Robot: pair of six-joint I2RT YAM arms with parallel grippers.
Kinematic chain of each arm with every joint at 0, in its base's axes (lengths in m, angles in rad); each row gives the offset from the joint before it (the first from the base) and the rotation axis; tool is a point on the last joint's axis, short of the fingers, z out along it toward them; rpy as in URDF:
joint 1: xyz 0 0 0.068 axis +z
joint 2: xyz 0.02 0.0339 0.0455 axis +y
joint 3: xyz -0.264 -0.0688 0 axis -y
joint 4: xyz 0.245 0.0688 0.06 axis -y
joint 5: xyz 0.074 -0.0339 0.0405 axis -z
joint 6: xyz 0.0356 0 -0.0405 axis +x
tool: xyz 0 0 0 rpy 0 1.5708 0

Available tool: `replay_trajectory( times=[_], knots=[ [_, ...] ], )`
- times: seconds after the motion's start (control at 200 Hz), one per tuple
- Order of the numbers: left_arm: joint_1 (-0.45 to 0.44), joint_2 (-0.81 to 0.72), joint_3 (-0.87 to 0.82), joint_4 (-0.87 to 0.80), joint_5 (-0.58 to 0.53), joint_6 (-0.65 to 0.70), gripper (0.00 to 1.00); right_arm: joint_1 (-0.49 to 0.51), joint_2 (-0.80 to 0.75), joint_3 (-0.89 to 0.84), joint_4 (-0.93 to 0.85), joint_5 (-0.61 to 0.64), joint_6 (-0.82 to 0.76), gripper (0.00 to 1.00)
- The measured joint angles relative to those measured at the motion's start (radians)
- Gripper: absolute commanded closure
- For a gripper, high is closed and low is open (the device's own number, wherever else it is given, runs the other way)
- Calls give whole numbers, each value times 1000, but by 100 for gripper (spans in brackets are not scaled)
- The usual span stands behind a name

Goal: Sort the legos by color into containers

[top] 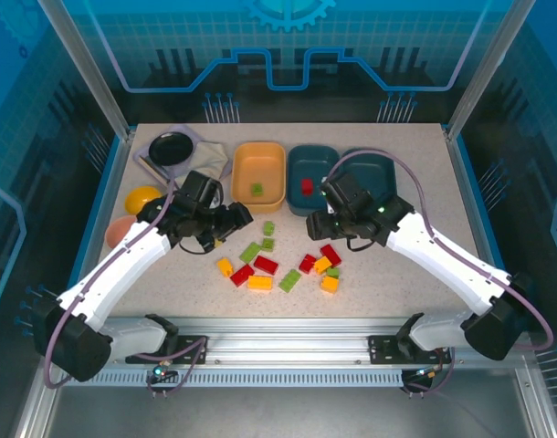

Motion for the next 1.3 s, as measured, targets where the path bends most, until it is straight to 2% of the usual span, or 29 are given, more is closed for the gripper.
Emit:
replay_trajectory(
  times=[0.32, 0.385, 0.445, 0.585, 0.82, 0.975, 1.145, 1.245, 1.3],
  knots=[
    [-116, 156, 3, 18, -24, -42, 23, 120, -42, -5, -48, -11, 74, 40],
    [-120, 168, 5, 26, -35, -45, 26, 138, -43, -8, -47, -11, 90, 40],
    [-121, 189, 22, 27, -52, -42, 34, 149, -48, -21, -46, -11, 102, 40],
    [-121, 325, 134, 29, -106, 37, 41, 151, -60, -57, -40, -8, 121, 40],
    [-121, 643, 313, 37, -152, 210, 41, 150, -82, -80, -20, -7, 124, 39],
    [-121, 773, 378, 29, -185, 284, 41, 144, -124, -116, -13, -8, 136, 38],
    [-121, 839, 444, 23, -213, 340, 54, 140, -145, -136, -12, -8, 154, 38],
    [-121, 863, 470, 24, -229, 359, 67, 134, -151, -138, -11, -7, 161, 38],
    [-121, 869, 471, 27, -234, 373, 69, 131, -155, -141, -11, -8, 165, 38]
  ],
)
